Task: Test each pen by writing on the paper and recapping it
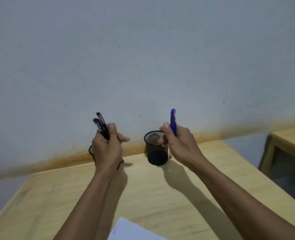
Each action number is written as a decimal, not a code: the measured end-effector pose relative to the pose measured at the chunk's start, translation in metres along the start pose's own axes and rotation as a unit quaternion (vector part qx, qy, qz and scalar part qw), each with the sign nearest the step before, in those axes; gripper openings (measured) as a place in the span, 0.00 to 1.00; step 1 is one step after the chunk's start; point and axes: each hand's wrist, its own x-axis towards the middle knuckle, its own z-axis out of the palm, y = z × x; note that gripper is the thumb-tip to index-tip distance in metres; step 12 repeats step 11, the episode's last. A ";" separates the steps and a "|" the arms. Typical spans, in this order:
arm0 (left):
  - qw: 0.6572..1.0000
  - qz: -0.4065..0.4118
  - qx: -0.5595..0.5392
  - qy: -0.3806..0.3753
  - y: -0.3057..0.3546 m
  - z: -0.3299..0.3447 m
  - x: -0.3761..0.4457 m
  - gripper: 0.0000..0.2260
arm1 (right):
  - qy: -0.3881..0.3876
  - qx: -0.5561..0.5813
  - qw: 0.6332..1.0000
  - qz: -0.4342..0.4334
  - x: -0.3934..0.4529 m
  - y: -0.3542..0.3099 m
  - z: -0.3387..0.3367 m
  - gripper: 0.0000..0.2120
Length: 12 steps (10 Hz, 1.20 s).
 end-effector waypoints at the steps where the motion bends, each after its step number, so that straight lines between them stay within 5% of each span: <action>1: 0.996 0.017 -0.080 0.048 0.017 -0.008 0.038 0.13 | 0.074 0.118 0.990 -0.035 0.029 -0.023 0.014 0.19; 4: 0.992 -0.070 0.071 0.081 -0.057 -0.028 0.055 0.21 | 0.101 0.030 0.994 0.017 0.045 0.042 0.060 0.26; 7: 0.990 -0.076 -0.011 0.116 -0.087 -0.023 0.042 0.09 | 0.134 0.047 0.990 -0.006 0.040 0.069 0.079 0.15; 9: 0.993 -0.061 0.000 0.100 -0.084 -0.028 0.042 0.16 | 0.119 0.039 0.992 0.012 0.036 0.062 0.075 0.23; 11: 0.995 -0.037 0.041 0.082 -0.056 -0.044 0.031 0.36 | 0.103 0.025 0.994 0.005 0.025 0.042 0.059 0.36; 12: 0.995 -0.037 0.041 0.082 -0.056 -0.044 0.031 0.36 | 0.103 0.025 0.994 0.005 0.025 0.042 0.059 0.36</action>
